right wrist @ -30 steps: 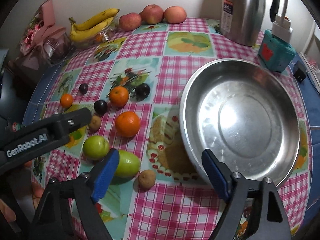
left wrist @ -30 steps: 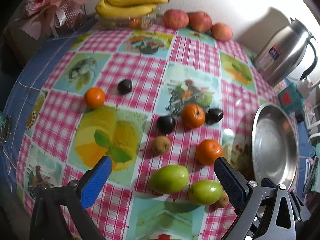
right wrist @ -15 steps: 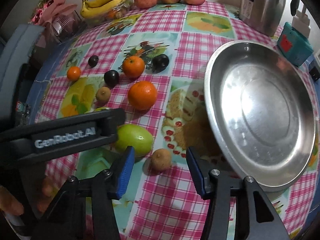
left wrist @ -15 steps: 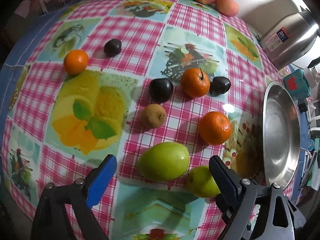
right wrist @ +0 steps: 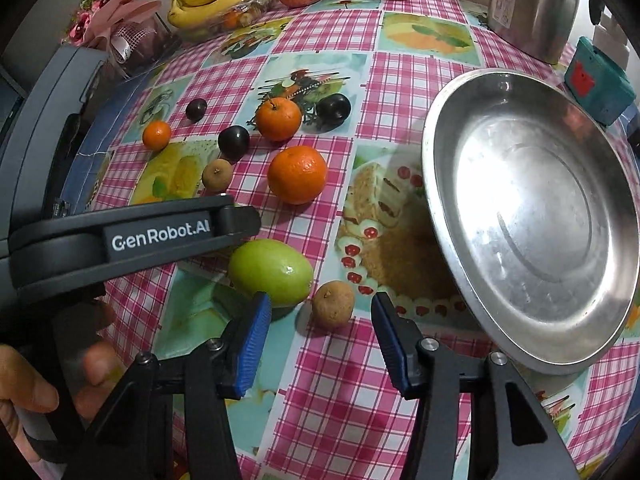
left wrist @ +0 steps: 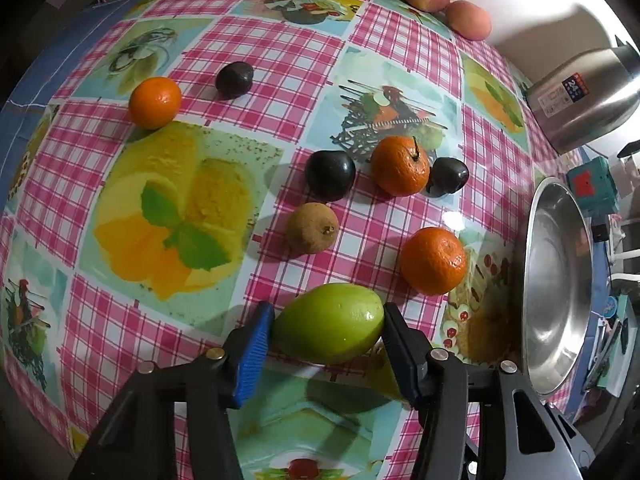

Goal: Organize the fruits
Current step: 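Grasp the large green fruit with the left gripper while the right gripper grasps a brown kiwi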

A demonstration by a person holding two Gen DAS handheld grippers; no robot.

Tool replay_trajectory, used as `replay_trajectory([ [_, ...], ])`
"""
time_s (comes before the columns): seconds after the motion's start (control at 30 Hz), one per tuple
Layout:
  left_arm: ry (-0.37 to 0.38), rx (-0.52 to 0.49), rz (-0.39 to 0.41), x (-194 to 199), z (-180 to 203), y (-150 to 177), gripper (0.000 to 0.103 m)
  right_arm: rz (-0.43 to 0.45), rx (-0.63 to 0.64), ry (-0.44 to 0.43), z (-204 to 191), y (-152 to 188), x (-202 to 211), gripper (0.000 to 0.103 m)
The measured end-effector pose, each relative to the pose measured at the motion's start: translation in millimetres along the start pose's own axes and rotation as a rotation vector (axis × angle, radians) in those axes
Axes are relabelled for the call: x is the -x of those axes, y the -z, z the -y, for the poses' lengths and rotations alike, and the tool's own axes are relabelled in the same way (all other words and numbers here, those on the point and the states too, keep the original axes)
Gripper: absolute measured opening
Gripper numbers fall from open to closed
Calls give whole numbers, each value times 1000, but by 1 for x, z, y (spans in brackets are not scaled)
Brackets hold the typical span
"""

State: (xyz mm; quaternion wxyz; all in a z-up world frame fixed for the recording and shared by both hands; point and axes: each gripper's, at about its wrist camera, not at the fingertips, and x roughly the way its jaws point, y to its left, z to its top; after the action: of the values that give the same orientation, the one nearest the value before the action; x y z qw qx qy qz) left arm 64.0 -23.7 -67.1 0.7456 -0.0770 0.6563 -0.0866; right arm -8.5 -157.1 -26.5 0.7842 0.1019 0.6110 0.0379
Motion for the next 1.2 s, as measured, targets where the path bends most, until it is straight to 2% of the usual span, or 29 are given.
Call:
replay_trajectory([
  [0.47, 3, 11, -4, 3, -2, -2, 57, -40, 12, 33, 4, 1, -7, 32],
  [0.6, 4, 11, -4, 2, -1, -1, 57, -52, 15, 43, 4, 1, -13, 30],
  [0.67, 7, 14, -4, 2, -1, -1, 57, -47, 15, 33, 4, 0, -13, 24],
  [0.97, 21, 13, 27, 15, 2, -2, 57, -2, 21, 22, 3, -2, -2, 24],
  [1.2, 24, 3, 97, 36, 6, -6, 57, 54, 2, 12, 7, -6, 14, 24],
])
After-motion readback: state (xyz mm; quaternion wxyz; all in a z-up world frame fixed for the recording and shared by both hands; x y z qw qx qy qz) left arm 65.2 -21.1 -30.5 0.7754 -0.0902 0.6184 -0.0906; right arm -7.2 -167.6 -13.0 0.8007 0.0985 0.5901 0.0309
